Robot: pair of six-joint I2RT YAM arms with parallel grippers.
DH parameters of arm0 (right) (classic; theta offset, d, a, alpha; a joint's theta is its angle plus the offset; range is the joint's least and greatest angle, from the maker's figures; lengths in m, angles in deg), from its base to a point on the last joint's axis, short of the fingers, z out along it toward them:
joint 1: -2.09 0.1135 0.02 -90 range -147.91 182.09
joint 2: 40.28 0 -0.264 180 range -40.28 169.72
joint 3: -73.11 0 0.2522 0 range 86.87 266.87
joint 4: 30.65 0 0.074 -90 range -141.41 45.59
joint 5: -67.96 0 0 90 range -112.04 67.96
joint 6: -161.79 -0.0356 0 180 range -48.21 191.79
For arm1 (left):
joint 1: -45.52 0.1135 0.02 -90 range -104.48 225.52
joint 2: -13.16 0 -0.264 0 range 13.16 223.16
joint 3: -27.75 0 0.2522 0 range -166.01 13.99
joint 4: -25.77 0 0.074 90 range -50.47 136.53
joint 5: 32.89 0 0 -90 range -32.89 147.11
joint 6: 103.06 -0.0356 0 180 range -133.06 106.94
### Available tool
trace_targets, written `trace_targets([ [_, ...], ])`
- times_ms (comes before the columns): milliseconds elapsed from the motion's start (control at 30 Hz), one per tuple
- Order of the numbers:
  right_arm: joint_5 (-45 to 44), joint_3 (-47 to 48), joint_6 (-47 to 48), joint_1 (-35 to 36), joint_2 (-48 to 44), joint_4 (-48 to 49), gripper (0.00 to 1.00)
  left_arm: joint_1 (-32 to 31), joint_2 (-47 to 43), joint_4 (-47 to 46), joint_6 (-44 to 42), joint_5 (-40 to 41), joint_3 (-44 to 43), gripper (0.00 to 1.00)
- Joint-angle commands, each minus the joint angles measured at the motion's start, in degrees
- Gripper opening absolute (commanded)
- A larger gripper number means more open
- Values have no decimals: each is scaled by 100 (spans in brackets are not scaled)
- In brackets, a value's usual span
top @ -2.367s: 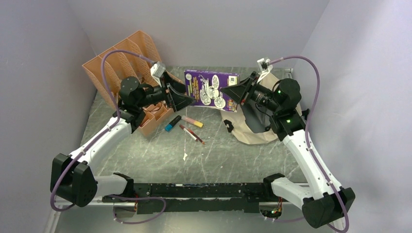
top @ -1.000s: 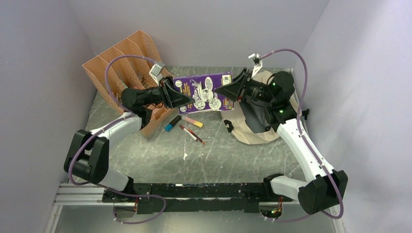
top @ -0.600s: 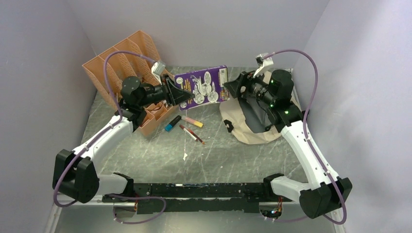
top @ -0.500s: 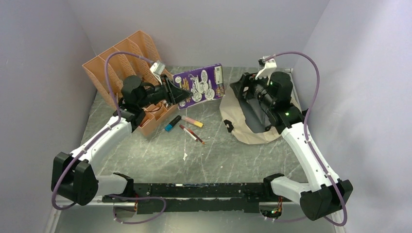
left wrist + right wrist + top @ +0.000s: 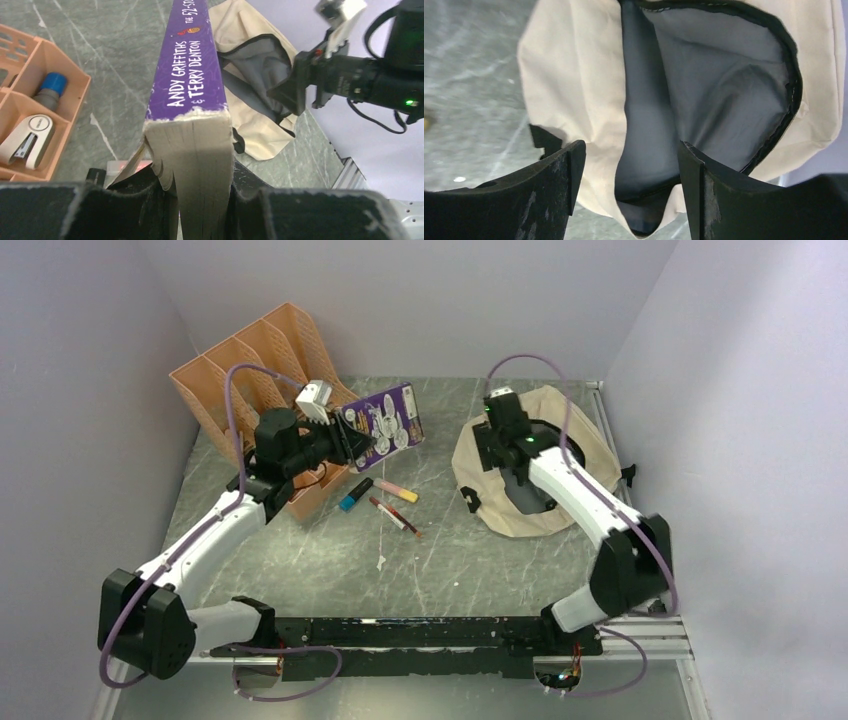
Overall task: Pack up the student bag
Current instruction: Pick up the book from the center of the board, then place the book in the student bag.
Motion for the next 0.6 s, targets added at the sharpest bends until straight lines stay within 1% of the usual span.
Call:
trace_targets([
  [0, -1191, 375, 278, 240, 742, -502, 71, 28, -346, -220, -170, 383, 43, 5],
  [233, -2224, 198, 827, 185, 1420, 411, 71, -103, -513, -154, -297, 483, 102, 5],
  [300, -2398, 248, 964, 147, 1661, 582, 68, -154, -539, -128, -331, 487, 102, 5],
  [367, -2533, 347, 1032, 109, 1904, 744, 62, -175, -576, -78, -379, 524, 82, 5],
  [433, -2598, 404, 1122, 54, 2094, 934, 58, -194, -615, -9, -437, 583, 53, 5],
  [500, -2558, 388, 1217, -28, 2247, 1143, 57, -204, -632, 6, -442, 639, 57, 5],
  [567, -2475, 431, 1227, -135, 2420, 1246, 58, -213, -629, -28, -432, 604, 79, 5],
])
